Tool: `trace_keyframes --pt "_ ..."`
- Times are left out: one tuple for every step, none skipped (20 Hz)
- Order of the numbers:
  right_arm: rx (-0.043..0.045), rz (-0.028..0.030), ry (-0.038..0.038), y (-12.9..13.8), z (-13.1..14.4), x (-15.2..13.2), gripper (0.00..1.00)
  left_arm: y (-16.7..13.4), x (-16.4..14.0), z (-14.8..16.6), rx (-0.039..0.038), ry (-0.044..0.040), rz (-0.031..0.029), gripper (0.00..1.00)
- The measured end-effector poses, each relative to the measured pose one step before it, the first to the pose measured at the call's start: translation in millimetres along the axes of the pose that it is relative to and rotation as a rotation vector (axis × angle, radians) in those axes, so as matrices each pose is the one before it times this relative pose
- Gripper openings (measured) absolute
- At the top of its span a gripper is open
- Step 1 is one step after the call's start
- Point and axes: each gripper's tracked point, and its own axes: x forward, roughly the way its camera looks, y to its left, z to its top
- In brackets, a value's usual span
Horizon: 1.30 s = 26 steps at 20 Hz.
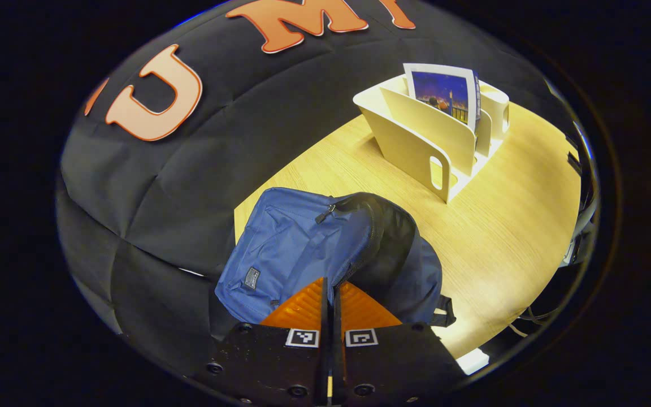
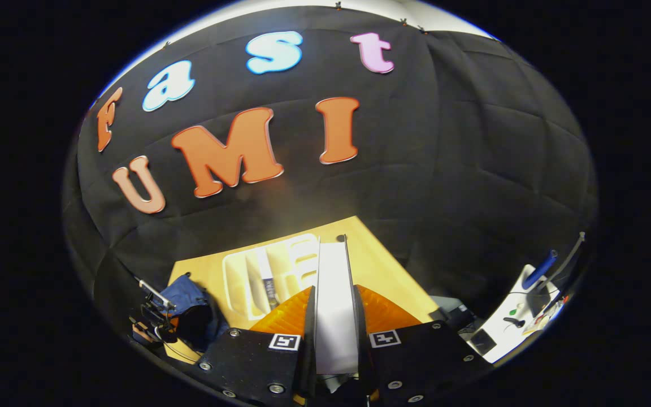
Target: Open the schoolbag, grab two books from the bookshelf and put them into the schoolbag.
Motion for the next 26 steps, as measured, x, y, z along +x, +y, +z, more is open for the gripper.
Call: trace_keyframes --pt "0.00587 0.04056 0.01524 19.25 -7.02 6.32 0.29 4.57 -1.99 2.62 -0.00644 -0.006 -0.00026 0.03" --pt "0.00109 0.04183 0.00976 17.21 -6.01 5.58 0.29 3.37 -2.04 1.72 -0.01039 -0.00277 -0.00075 0.03" --pt "0.00642 0.03274 0.00995 14.81 -6.78 7.94 0.29 1.75 -1.49 0.83 -0.01586 -0.00205 -0.00748 0.03" --pt "0.00791 0.03701 0.01087 13.49 -7.96 7.13 0.29 1.17 -1.09 1.32 -0.02458 -0.00278 -0.01122 0.03" --pt "0.01672 0.03384 0.01094 12.97 -7.42 8.13 0.29 2.05 -2.38 0.77 -0.0292 0.0018 -0.01169 0.03" --pt "0.01306 0.03609 0.01269 13.08 -8.25 6.99 0.29 2.16 -1.73 -0.54 -0.02383 -0.00157 -0.01137 0.03" --pt "0.01451 0.0292 0.00664 11.5 -6.25 8.6 0.29 2.65 -1.54 0.09 -0.01304 0.002 -0.00885 0.03" --pt "0.01204 0.02582 0.00699 10.19 -6.32 8.49 0.29 3.76 -1.31 1.95 0.00228 -0.00043 -0.00468 0.03" --pt "0.01311 0.02508 0.00407 10.99 -5.74 9.41 0.29 4.85 -0.98 2.53 0.00936 -0.00003 0.00164 0.03" --pt "0.01675 0.0284 0.00039 10.92 -6.01 8.98 0.29 3.28 -2.03 1.58 0.01168 0.00315 0.00248 0.02" --pt "0.01555 0.03068 0.00629 10.52 -5.17 10.25 0.29 1.9 -1.45 2.35 0.02571 -0.00003 0.00015 0.02" --pt "0.02263 0.03156 -0.00112 9.35 -4.74 10.39 0.29 2.38 -1.95 2.96 0.02133 -0.00055 0.0025 0.02" --pt "0.01838 0.03218 -0.0017 9.92 -5.07 10.53 0.29 3.21 -1.47 4.4 0.01489 -0.00658 0.01066 0.02" --pt "0.02262 0.02582 -0.00487 9.12 -4.24 10.78 0.29 3.44 -1.35 2.23 0.01537 -0.00684 0.0059 0.01" --pt "0.01698 0.02864 -0.00913 7.93 -2.85 9.97 0.29 3.79 -0.33 1.43 0.01748 -0.00466 0.00966 0.01" --pt "0.01182 0.02321 -0.01601 8.81 -1.66 7.66 0.29 4.71 -4.43 0.26 0.00086 -0.00673 0.01362 0.01" --pt "0.0051 0.01568 -0.01151 6.09 -3.69 10.02 0.29 2.52 -2.72 1.89 0.00437 -0.01223 0.00995 0.01" --pt "0.00551 0.01633 -0.00658 5.37 -4.47 8.7 0.29 2.53 -3.22 1.71 0.00133 -0.01479 0.00743 0.01" --pt "0.00688 0.01794 0.00308 4.45 -7.31 9.2 0.29 3.91 -4.18 0.73 -0.00051 -0.00732 0.01241 0.0" --pt "0.02088 0.02235 -0.01293 4.86 -5.43 9.1 0.29 4.16 -2.62 0.87 -0.00156 -0.01231 0.01221 0.0" --pt "0.02288 0.01343 -0.00214 3.4 -8.16 11.22 0.29 2.93 -1.68 0.36 -0.00642 -0.00703 0.01008 0.0" --pt "0.02456 0.00637 0.01042 1.07 -11.74 9.38 0.29 0.67 0.19 -0.19 -0.01569 -0.00621 0.00454 0.0" --pt "0.02349 0.00603 0.01696 0.78 -15.02 10.07 0.29 -2.08 1.17 -0.07 -0.01293 -0.00177 -0.00277 0.0" --pt "0.01694 0.01303 -0.00136 2.33 -8.26 10.35 0.29 -2.91 -0.8 -1.45 -0.01674 -0.00286 -0.00487 0.0" --pt "0.01618 0.00034 -0.00151 1.54 -7.85 10.99 0.29 0.38 -0.65 -0.35 -0.00265 -0.0034 -0.00182 0.0" --pt "0.0012 0.01218 -0.00237 4.29 -6.79 12.48 0.29 2.62 -0.5 0.79 -0.00576 -0.01161 0.00907 0.01"
